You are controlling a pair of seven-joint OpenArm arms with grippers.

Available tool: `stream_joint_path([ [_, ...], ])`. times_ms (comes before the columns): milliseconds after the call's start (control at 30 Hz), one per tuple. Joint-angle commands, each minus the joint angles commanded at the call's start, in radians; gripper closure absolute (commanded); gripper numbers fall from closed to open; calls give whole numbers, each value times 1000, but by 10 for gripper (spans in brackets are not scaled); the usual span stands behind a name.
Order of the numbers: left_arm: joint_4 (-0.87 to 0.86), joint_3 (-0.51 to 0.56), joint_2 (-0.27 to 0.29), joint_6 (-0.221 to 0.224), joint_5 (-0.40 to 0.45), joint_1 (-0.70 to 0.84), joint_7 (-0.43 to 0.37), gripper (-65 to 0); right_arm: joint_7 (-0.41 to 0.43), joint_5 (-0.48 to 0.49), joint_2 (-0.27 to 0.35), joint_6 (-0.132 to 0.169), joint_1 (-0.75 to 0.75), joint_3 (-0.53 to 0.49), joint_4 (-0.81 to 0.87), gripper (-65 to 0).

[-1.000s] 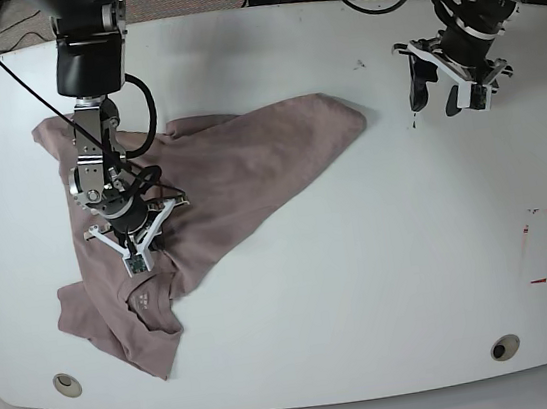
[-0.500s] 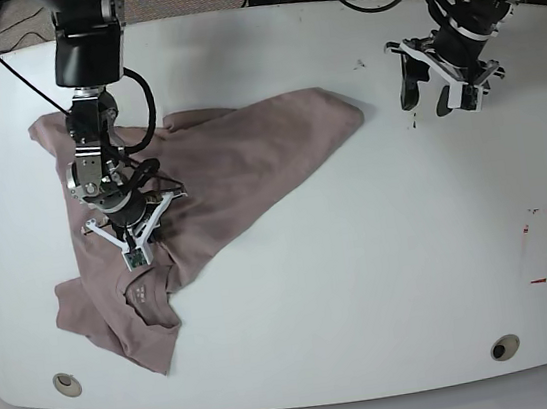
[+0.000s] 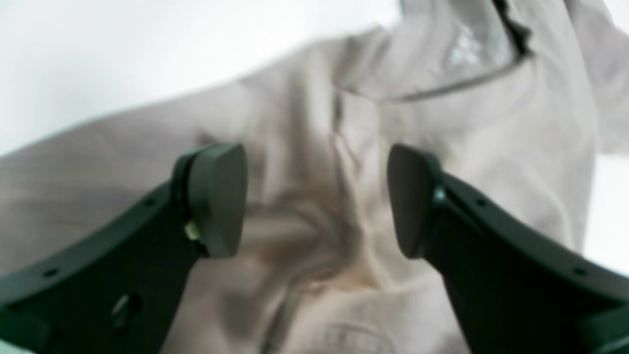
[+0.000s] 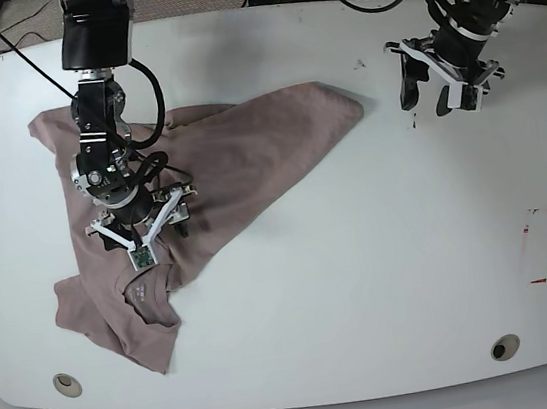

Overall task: Layout the t-shirt on the table in an organized manner, then fold the t-shirt properly
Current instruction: 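Drag the grasped shirt fabric with the right gripper toward the hem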

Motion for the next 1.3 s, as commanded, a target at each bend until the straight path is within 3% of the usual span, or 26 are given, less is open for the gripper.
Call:
stream_joint_path([
  [233,0,0,0,0,0,0,0,-303,28,-2,8,-2,40,6,-66,-401],
  [433,0,0,0,0,0,0,0,-301,31,-2,23,-2,69,80,-137,-401],
  [1300,-12,-2,0,0,2,2,0,-301,29,6,35,8,-8,100,-89,-398],
])
